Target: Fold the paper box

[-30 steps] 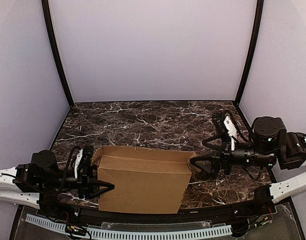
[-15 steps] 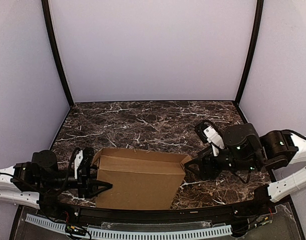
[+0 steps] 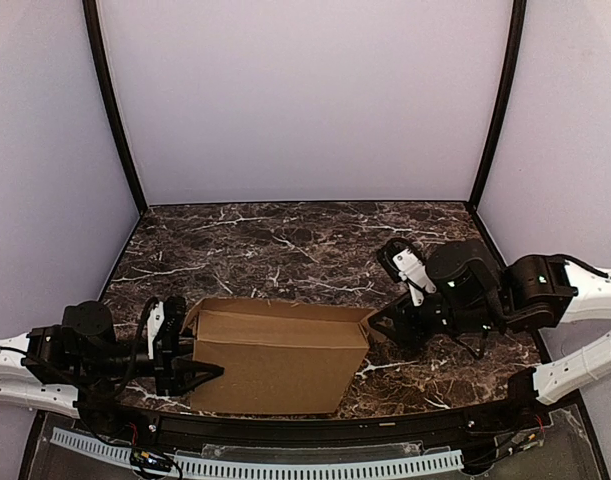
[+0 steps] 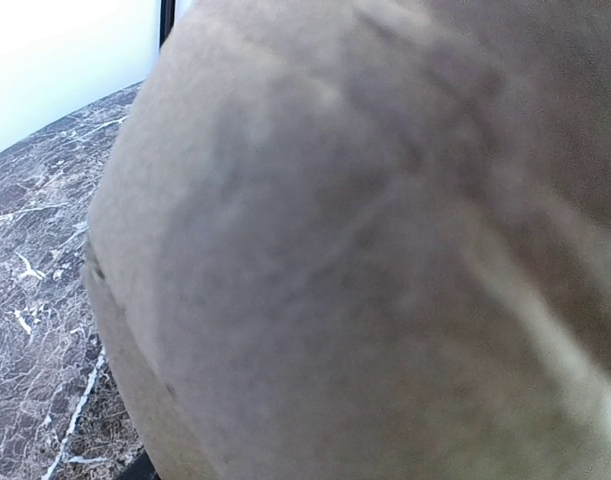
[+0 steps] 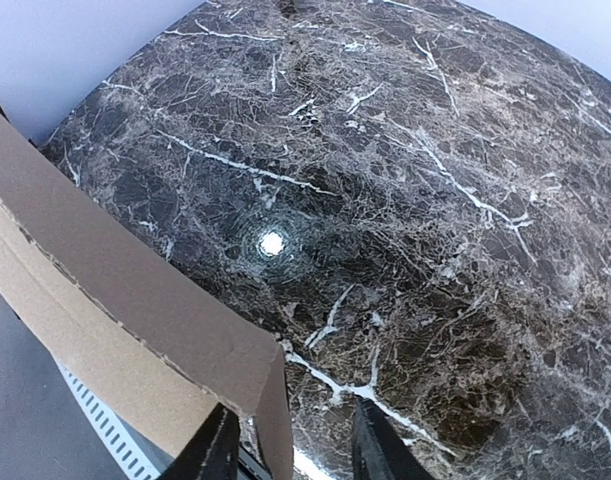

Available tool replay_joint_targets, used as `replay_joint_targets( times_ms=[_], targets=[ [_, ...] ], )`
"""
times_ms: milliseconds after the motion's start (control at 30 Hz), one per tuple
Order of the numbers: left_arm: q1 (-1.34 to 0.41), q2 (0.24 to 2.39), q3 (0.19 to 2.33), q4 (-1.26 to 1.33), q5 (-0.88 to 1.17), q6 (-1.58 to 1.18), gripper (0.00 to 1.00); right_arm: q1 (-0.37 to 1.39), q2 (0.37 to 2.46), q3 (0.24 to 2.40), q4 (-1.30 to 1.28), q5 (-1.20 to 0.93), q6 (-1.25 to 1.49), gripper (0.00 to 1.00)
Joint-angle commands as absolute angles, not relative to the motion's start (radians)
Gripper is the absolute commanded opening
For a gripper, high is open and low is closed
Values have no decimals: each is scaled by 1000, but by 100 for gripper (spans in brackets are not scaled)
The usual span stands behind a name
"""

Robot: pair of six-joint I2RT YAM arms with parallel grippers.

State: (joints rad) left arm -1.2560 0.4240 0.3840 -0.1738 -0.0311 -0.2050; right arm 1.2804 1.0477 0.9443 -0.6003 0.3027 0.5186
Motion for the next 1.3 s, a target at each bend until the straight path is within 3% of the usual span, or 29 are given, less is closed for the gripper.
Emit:
replay_joint_targets(
  times_ms=[0, 100, 433, 633, 1267],
  targets=[
    [-1252, 313, 380, -148, -64, -181, 1, 1273, 1049, 966, -551, 268, 506, 31],
    [-1252, 321, 384, -155, -88, -179, 1, 1272, 1057, 967, -551, 258, 511, 24],
    [-1252, 349, 379, -117, -96, -143, 1, 1266, 1083, 957, -548, 263, 541, 14],
    [-1252, 340, 365, -104, -81, -135, 1, 1241, 1102, 962, -546, 254, 545, 1],
    [-1252, 490, 396, -101, -159, -52, 1, 1156, 1117, 1105, -574, 145, 572, 0]
  ],
)
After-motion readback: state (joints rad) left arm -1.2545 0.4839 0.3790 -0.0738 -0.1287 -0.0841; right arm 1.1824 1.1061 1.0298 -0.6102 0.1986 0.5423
